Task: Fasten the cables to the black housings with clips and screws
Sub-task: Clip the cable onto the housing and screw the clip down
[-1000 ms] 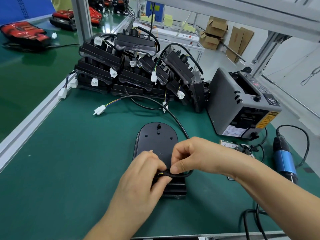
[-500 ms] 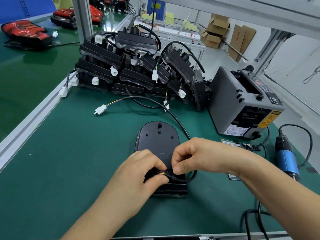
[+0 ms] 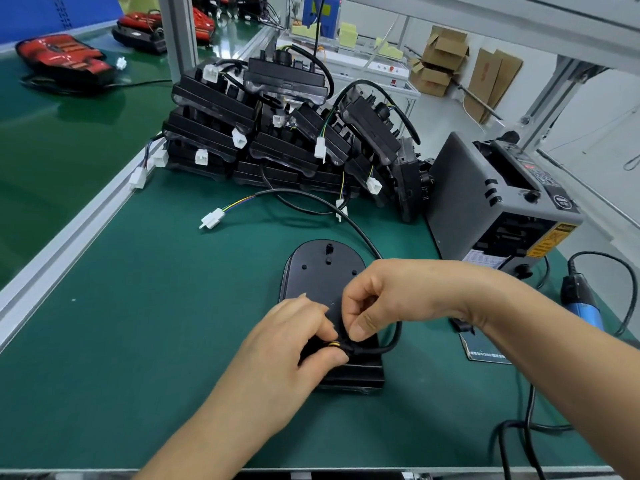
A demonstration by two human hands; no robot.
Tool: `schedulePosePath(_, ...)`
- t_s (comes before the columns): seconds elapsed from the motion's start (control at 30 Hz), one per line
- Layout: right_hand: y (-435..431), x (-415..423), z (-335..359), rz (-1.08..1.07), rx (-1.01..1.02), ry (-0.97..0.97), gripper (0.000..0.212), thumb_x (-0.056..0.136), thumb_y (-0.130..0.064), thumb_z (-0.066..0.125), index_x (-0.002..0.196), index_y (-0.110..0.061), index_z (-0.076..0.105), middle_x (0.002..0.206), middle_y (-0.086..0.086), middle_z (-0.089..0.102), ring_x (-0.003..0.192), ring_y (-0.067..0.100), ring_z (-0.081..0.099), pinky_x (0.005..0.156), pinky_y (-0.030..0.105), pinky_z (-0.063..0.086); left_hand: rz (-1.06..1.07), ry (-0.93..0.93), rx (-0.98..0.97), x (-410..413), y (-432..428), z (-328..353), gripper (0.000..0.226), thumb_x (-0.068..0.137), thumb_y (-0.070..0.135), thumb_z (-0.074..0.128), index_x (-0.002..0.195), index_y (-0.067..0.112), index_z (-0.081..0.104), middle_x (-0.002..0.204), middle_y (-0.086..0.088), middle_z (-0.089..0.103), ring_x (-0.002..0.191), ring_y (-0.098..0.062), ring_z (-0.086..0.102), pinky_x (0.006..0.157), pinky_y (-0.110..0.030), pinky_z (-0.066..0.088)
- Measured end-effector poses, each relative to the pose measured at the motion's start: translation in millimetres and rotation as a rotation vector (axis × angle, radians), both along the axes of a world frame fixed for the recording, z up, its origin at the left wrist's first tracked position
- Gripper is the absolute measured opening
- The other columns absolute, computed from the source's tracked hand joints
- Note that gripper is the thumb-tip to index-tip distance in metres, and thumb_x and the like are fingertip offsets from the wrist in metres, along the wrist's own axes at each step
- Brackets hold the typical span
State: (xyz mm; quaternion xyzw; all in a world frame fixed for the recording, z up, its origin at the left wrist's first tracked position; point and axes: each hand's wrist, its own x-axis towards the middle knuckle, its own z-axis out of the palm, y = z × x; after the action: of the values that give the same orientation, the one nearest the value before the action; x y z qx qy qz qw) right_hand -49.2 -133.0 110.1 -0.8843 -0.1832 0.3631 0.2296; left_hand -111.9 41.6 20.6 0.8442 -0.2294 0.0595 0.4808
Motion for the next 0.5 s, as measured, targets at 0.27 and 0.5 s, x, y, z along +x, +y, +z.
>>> schedulePosePath(0.27, 7.7, 7.7, 6.0, 0.08, -0.146, 0.021, 0.006, 0.08, -0.031, 0.073, 0.079, -0.028, 0.069, 0.074, -0.014, 0.065, 0.074, 0.007, 0.056, 0.081, 0.026, 0.046, -0.007, -0.032, -0.027, 0.8, 0.2, 0.0, 0.015, 0.074, 0.029, 0.068, 0.076, 0.015, 0.062, 0.084, 0.012, 0.06, 0.105, -0.004, 0.055, 0.104, -0.017, 0.032)
schedulePosePath(0.5, 21.3, 15.3, 12.1, 0.113, -0.289, 0.029, 0.014, 0.08, -0.036, 0.072, 0.084, -0.023, 0.069, 0.07, -0.012, 0.06, 0.055, -0.005, 0.052, 0.056, 0.008, 0.044, 0.004, -0.014, -0.058, -0.1, 0.1, -2.7, 0.015, 0.073, 0.029, 0.068, 0.074, 0.015, 0.066, 0.084, 0.014, 0.06, 0.108, -0.003, 0.053, 0.104, -0.019, 0.033)
